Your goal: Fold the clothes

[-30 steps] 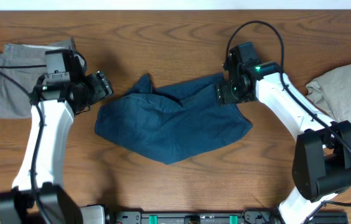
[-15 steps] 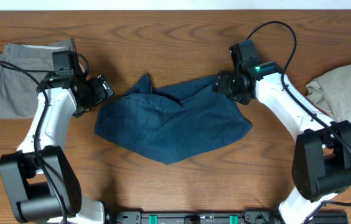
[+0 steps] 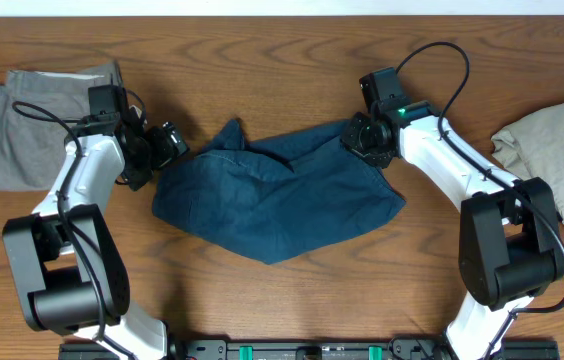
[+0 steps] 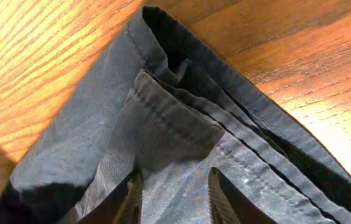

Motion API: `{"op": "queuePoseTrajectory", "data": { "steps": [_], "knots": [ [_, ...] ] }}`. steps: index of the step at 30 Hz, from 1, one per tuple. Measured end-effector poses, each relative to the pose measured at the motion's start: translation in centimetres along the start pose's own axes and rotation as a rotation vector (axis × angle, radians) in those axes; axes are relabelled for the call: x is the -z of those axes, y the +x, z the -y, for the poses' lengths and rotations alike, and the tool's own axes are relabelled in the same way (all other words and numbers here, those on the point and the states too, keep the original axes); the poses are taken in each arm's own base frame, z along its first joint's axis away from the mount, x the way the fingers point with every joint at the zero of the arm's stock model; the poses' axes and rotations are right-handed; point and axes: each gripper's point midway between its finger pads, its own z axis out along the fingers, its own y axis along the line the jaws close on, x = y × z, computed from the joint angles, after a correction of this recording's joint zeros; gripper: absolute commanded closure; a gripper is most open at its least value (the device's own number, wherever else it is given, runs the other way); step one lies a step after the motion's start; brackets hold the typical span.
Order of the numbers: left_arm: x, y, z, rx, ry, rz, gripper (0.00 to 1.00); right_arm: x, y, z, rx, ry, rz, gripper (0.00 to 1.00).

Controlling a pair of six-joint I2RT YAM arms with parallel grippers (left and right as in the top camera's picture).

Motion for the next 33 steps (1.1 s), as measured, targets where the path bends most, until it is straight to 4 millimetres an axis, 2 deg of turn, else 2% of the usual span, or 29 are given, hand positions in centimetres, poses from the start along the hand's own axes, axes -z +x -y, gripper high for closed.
{"op": "queuePoseTrajectory", "data": {
  "steps": [6,9,10,11,13,14,18,23,27,28,29,30,31,33],
  "knots": [
    [-0.8,0.0,0.6,-0.017,0.010,-0.002,0.04,-0.1,0.0,0.0,-0.007,0.002,-0.002,0.62],
    [-1.5,0.4,0.9,-0.027,0.011,-0.017,0.11,-0.4,0.1,0.0,-0.004,0.004,-0.005,0.62],
    [-1.8,0.5,1.0,-0.029,0.010,-0.023,0.20,-0.7,0.2,0.0,-0.002,0.004,-0.006,0.67],
    [-2.1,0.7,1.1,-0.027,0.010,-0.029,0.35,-0.9,0.3,-0.1,0.002,0.003,-0.007,0.76],
    [-2.4,1.0,1.1,-0.031,0.006,-0.039,0.77,-1.6,0.4,-0.3,0.004,0.002,-0.009,0.95],
    [-2.5,1.0,1.2,-0.034,0.005,-0.042,0.92,-1.9,0.5,-0.4,0.009,0.000,-0.009,0.99],
    [-2.5,1.1,1.2,-0.037,0.006,-0.042,0.94,-2.6,0.3,-0.3,0.011,0.010,0.004,0.99],
    [-2.0,1.0,1.4,-0.043,0.005,-0.045,0.94,-1.9,-1.3,0.2,0.059,0.015,0.041,0.99],
    [0.8,-0.7,3.1,-0.063,0.032,0.011,0.94,1.6,-4.2,1.0,0.055,0.009,0.094,0.99],
    [2.0,-1.3,3.8,-0.072,0.046,0.038,0.94,2.9,-4.9,0.9,0.051,-0.003,0.117,0.96],
    [3.4,-1.9,4.6,-0.082,0.062,0.069,0.94,4.6,-5.8,0.9,0.043,-0.012,0.145,0.84],
    [4.5,-2.2,5.1,-0.090,0.073,0.092,0.94,5.8,-6.2,1.0,0.037,-0.016,0.160,0.66],
    [5.8,-2.3,5.6,-0.096,0.084,0.112,0.94,7.2,-6.5,1.1,0.032,-0.018,0.175,0.56],
    [7.5,-2.1,6.0,-0.100,0.092,0.126,0.94,8.7,-6.3,1.1,0.041,-0.021,0.186,0.49]
  ]
}}
